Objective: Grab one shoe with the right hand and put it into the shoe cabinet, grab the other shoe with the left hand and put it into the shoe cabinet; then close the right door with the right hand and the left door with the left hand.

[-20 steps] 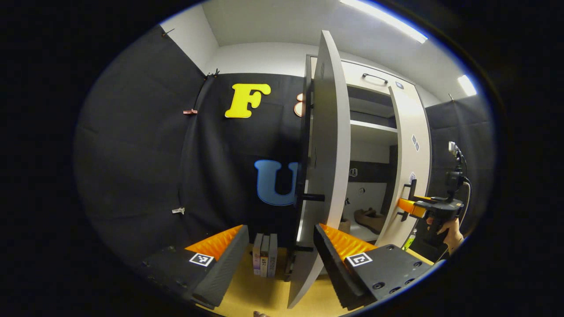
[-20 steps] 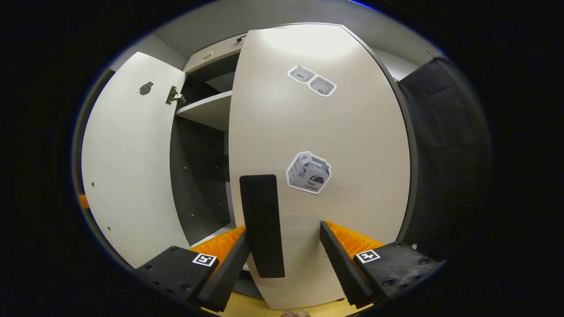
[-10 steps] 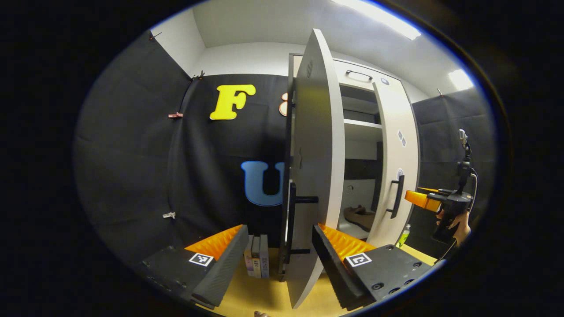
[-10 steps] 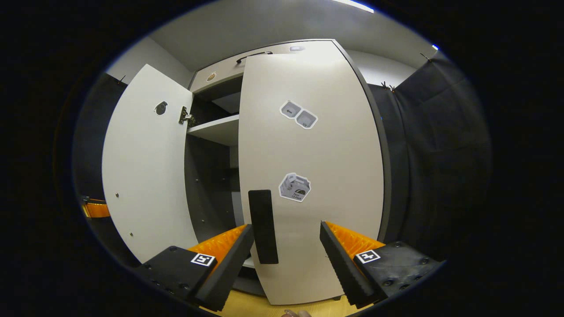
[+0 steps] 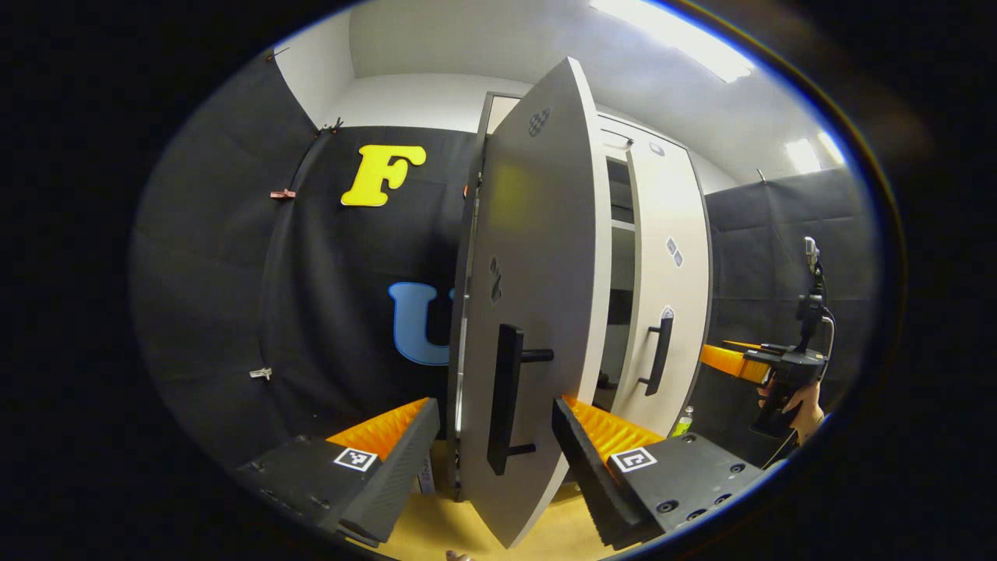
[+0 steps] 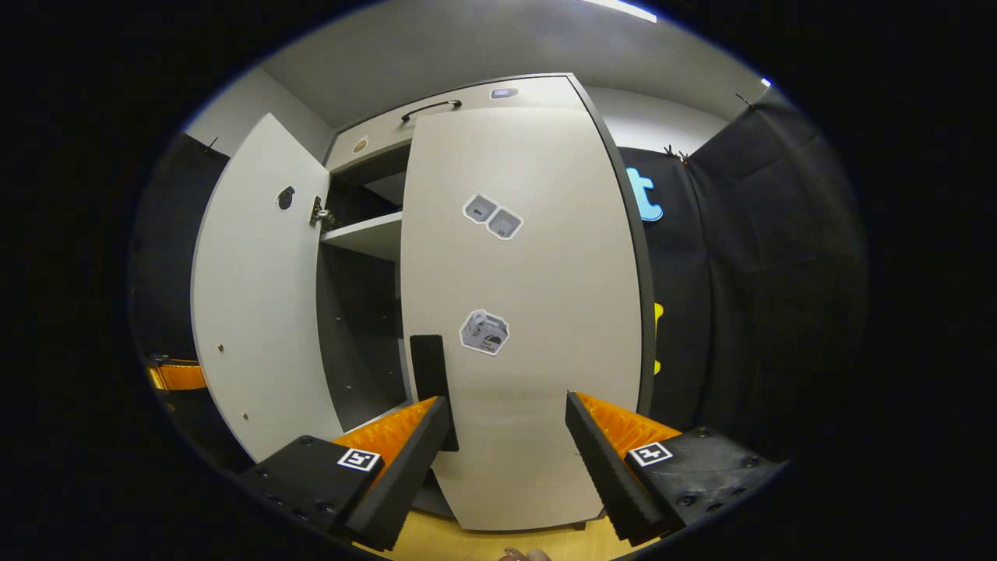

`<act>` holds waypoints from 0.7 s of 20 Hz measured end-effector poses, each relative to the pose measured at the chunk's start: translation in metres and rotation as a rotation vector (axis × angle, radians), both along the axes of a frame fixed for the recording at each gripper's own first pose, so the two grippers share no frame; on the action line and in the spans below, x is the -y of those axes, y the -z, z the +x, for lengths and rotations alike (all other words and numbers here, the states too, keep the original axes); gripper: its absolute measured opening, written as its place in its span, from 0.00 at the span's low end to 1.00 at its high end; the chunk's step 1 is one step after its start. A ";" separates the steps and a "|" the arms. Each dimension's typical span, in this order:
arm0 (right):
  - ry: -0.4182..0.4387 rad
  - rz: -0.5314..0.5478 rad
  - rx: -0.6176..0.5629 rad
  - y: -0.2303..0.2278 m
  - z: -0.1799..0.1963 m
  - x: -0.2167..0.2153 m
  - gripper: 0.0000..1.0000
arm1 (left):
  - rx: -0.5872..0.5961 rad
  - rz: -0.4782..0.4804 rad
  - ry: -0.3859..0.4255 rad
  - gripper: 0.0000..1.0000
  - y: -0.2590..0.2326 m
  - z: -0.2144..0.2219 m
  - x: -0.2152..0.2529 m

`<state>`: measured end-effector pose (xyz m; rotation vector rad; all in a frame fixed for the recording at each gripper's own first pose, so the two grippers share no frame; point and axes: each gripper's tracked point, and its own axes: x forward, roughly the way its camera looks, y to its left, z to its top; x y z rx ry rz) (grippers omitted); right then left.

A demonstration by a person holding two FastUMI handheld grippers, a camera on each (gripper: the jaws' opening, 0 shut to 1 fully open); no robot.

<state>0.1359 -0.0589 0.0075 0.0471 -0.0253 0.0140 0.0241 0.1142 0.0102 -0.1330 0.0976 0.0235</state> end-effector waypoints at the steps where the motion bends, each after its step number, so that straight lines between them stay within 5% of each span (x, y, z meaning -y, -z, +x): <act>1: 0.001 -0.002 0.001 -0.001 -0.001 0.002 0.99 | 0.004 -0.001 0.008 0.94 -0.002 0.005 0.004; 14: 0.052 -0.041 -0.002 -0.001 -0.007 0.058 1.00 | -0.007 -0.028 0.110 0.94 0.023 0.061 0.076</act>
